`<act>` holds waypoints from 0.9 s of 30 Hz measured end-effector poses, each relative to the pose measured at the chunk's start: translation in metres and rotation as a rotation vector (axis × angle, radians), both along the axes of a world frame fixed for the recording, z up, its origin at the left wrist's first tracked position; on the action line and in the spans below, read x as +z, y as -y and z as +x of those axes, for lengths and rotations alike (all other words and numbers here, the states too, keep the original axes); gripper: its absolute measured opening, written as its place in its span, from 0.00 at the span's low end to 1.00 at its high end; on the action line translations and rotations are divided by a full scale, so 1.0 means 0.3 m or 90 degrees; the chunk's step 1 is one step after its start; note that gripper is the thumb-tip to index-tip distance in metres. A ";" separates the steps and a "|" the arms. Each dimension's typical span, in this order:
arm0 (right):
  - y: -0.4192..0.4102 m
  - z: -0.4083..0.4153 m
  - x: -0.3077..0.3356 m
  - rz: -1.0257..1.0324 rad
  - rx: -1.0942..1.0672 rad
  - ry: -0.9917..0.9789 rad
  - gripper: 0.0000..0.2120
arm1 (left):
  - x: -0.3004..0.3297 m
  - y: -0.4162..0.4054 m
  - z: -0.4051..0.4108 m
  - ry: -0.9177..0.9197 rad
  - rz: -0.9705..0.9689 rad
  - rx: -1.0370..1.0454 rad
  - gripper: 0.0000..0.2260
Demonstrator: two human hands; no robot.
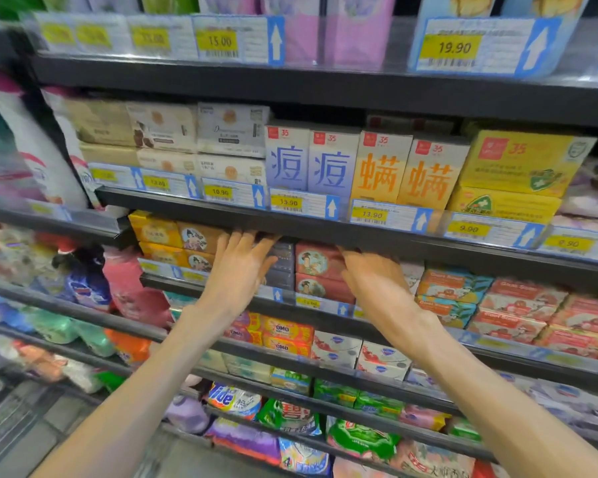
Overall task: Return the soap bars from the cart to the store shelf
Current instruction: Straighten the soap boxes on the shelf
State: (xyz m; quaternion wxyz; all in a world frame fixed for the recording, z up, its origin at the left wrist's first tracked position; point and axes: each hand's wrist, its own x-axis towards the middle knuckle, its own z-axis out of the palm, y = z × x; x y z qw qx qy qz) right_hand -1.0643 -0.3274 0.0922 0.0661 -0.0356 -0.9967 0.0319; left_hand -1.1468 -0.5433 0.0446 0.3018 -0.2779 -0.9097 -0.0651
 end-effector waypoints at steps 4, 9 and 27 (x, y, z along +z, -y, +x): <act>-0.001 0.004 -0.006 0.012 0.006 -0.012 0.24 | -0.009 -0.008 -0.005 -0.012 -0.001 0.004 0.19; -0.009 -0.002 -0.011 -0.060 -0.009 0.013 0.23 | -0.019 -0.013 0.000 -0.018 0.013 0.009 0.19; -0.439 0.489 -0.321 0.018 -0.009 -0.266 0.19 | -0.157 -0.503 0.397 0.088 0.086 -0.374 0.15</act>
